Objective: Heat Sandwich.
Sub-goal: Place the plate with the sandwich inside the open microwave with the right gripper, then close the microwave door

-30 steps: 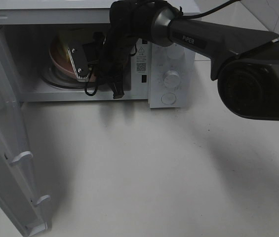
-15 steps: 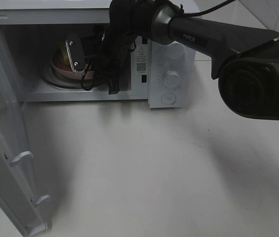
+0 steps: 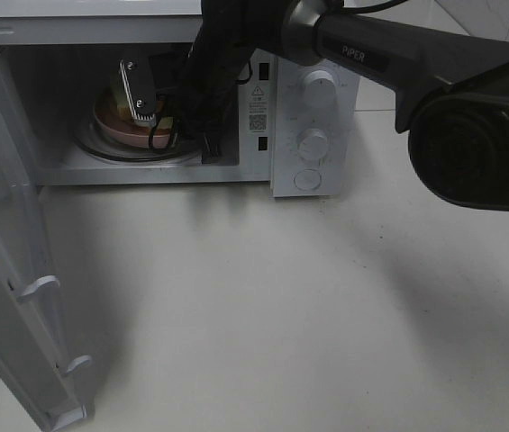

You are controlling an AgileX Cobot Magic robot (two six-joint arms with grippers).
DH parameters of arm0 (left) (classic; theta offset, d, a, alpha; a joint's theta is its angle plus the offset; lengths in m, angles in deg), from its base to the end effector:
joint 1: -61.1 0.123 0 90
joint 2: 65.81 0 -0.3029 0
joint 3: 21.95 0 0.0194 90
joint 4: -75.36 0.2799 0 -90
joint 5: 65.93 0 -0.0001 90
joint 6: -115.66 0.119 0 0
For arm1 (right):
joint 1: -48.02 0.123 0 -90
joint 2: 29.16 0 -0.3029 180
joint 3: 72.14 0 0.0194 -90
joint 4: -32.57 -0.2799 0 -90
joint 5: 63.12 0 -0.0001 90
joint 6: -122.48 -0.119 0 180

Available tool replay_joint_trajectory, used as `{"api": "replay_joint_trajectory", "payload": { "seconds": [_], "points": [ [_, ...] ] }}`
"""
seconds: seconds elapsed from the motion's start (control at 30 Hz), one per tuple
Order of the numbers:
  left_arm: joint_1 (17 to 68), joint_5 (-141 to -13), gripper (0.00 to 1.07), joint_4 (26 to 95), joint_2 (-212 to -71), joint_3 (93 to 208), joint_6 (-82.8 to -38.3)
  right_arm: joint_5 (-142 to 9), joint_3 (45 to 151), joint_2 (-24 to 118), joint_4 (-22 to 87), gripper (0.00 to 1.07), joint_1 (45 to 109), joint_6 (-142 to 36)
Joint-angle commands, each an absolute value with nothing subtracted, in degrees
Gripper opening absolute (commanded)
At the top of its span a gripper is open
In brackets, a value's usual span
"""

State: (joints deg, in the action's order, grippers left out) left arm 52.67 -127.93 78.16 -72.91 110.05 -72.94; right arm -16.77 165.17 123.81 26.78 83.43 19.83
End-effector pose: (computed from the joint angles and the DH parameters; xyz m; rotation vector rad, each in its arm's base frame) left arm 0.0242 0.0016 0.2823 -0.0066 2.0452 -0.1274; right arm 0.5031 0.3683 0.1589 -2.0362 1.4204 -0.1931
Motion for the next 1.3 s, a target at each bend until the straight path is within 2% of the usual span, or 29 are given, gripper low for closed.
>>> {"api": "replay_joint_trajectory", "payload": {
  "seconds": [0.03,0.4,0.53,0.77,1.3],
  "points": [
    [53.0,-127.4,0.7,78.2,-71.9,110.0,-73.0,-12.8,165.6,122.5,26.2,0.55,83.4,18.9],
    [53.0,-127.4,0.7,78.2,-71.9,110.0,-73.0,-3.9,165.1,120.8,24.0,0.55,83.5,17.5],
    [53.0,-127.4,0.7,78.2,-71.9,110.0,-73.0,3.6,165.1,120.8,22.1,0.55,83.5,17.6],
    [53.0,-127.4,0.7,78.2,-71.9,110.0,-73.0,5.9,165.1,119.9,22.1,0.55,83.9,15.9],
    [53.0,-127.4,0.7,78.2,-71.9,110.0,-73.0,8.1,165.1,118.8,26.5,0.55,87.6,-7.8]
  ]
}}
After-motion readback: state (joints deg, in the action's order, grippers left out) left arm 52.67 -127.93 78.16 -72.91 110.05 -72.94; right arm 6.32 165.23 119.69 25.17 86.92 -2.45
